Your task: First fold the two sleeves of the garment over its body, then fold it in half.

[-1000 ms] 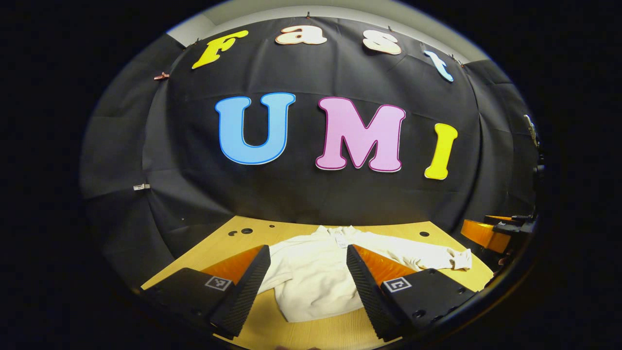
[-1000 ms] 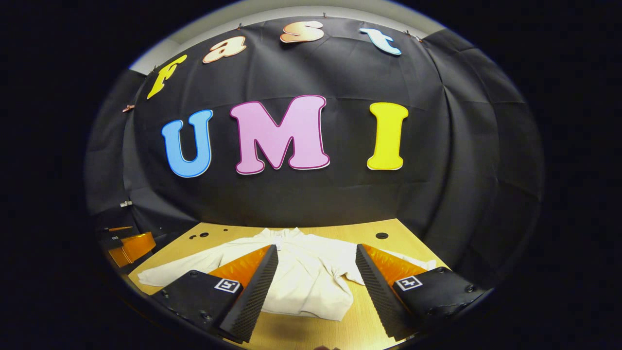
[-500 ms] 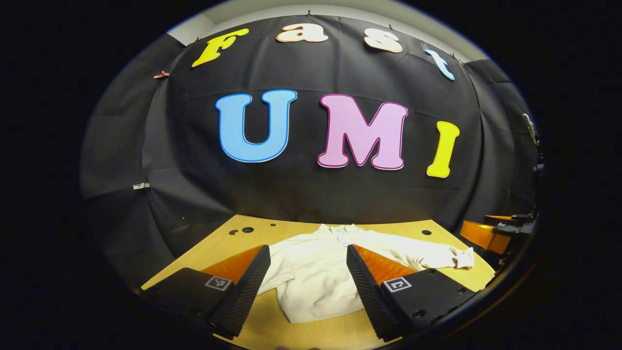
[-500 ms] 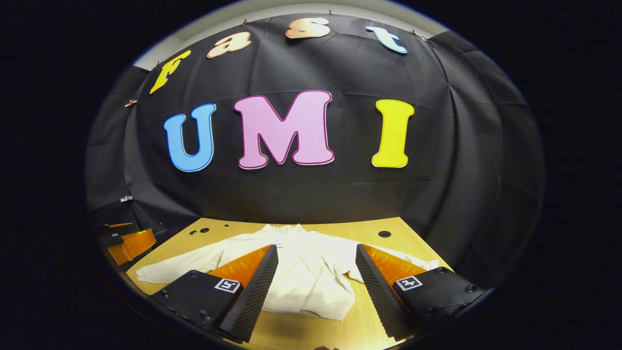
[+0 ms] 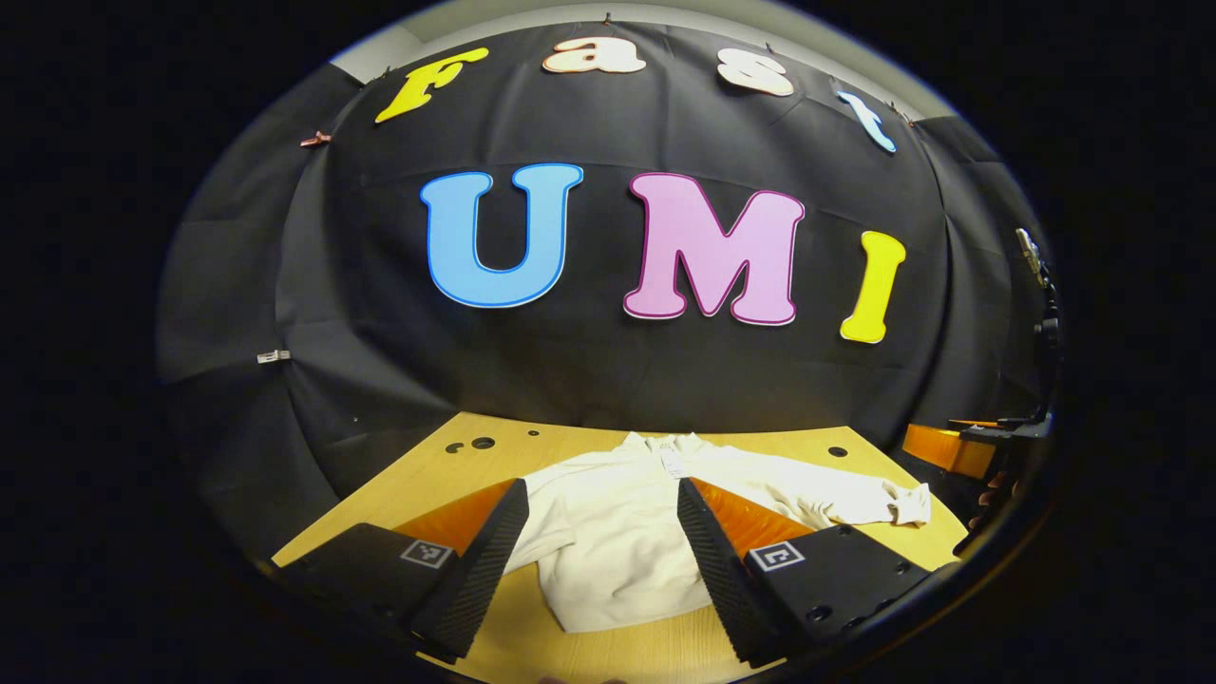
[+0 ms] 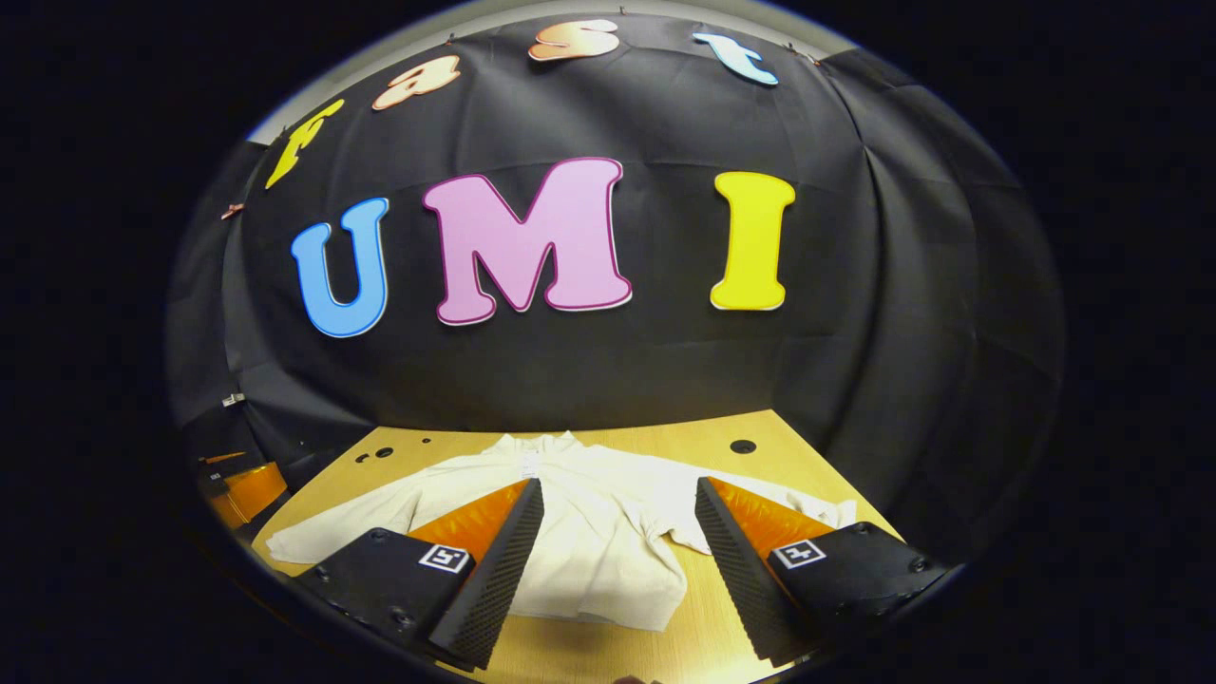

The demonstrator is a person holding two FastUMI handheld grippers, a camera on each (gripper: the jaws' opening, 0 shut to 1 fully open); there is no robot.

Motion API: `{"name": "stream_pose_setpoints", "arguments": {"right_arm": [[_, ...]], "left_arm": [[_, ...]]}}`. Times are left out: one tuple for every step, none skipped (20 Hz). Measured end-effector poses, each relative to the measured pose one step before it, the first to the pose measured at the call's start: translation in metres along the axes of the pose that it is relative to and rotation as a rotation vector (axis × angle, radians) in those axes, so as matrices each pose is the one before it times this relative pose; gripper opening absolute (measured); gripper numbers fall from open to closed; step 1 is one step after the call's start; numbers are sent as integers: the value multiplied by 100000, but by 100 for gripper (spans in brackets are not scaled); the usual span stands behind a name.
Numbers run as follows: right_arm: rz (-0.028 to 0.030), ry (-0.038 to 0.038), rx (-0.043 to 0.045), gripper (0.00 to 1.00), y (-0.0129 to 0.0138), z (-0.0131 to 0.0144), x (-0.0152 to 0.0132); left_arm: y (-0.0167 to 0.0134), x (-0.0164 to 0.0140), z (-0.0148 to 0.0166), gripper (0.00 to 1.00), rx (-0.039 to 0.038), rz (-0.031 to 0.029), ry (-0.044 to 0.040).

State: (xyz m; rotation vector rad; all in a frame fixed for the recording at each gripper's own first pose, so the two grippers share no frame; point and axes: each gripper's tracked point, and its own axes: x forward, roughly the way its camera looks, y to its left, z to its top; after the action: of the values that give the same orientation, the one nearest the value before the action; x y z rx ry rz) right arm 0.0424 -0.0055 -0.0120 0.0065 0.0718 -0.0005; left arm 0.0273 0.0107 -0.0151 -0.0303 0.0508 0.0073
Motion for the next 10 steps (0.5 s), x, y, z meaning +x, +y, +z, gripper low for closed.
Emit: {"name": "stream_pose_setpoints", "arguments": {"right_arm": [[-796,683,901,99,-604,-2,609],[-1441,1505,753,99,-900,-226,619],[-1766,1377,307,99,-956,-249,615],[-2587,1953,71,99,-1141,-409,822],[-1608,1814,88,98,-896,-333,750],[-1596,2869,722,99,-996,-554,590],[-1281,2175,1071,98,-902,-379,643],[-2698,1822,1306,99,-1225,-488,622],[-5390,1674,1077,99,-2880,-201,1451],[-2634,1014,350,99,-1221,-327,864]], "left_arm": [[113,80,-78,97,-172,428,556],[187,42,-214,97,-161,476,444],[131,170,-142,97,-155,548,500],[274,128,-335,97,-145,713,733],[208,193,-244,97,-248,702,943],[114,161,-344,97,-416,554,944],[139,114,-194,97,-525,580,997],[193,241,-375,97,-893,896,1229],[180,392,-281,98,-1034,1176,1049],[80,349,-113,98,-160,739,539]]}}
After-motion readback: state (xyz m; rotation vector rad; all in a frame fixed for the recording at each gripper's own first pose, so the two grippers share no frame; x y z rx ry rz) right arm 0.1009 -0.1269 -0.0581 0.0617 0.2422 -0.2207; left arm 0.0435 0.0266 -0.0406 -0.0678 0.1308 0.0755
